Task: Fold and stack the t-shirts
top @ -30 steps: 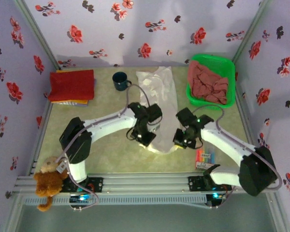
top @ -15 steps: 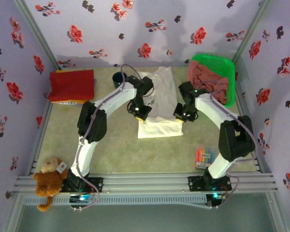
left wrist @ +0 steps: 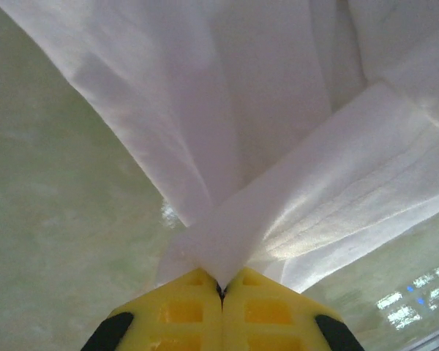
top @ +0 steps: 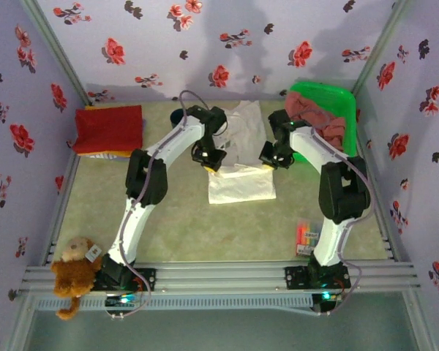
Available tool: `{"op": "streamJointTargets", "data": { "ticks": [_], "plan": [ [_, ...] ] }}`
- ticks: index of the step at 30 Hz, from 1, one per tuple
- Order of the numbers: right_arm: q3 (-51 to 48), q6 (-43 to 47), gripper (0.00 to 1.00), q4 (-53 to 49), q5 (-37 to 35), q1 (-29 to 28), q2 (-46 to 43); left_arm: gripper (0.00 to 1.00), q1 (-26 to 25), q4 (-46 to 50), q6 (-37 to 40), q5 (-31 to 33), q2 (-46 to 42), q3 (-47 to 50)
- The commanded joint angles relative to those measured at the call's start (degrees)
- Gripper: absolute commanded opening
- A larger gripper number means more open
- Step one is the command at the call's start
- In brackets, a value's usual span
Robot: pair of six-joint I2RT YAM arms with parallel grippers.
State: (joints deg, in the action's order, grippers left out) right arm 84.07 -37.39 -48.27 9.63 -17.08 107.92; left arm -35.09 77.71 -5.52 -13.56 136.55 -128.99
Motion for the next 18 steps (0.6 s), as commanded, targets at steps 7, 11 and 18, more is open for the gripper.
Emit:
{"op": "streamJointTargets", "data": {
  "ticks": [7,11,18],
  "plan": [
    [5.94,1.55,0.00,-0.79,-1.19,2.27,5.07,0.01,1.89,-2.65,1.89,0.01,3.03,-5.17],
    [9.49,1.94,0.02,-1.36,-1.24,2.64,6.88,0.03,2.34,-1.55,1.84,-0.28,5.47,-11.33],
    [15.40,3.98,0.45,-3.47,-0.15,3.22,7.41,0.45,4.56,-0.54,-0.19,0.86,6.33,-14.89]
  ]
}}
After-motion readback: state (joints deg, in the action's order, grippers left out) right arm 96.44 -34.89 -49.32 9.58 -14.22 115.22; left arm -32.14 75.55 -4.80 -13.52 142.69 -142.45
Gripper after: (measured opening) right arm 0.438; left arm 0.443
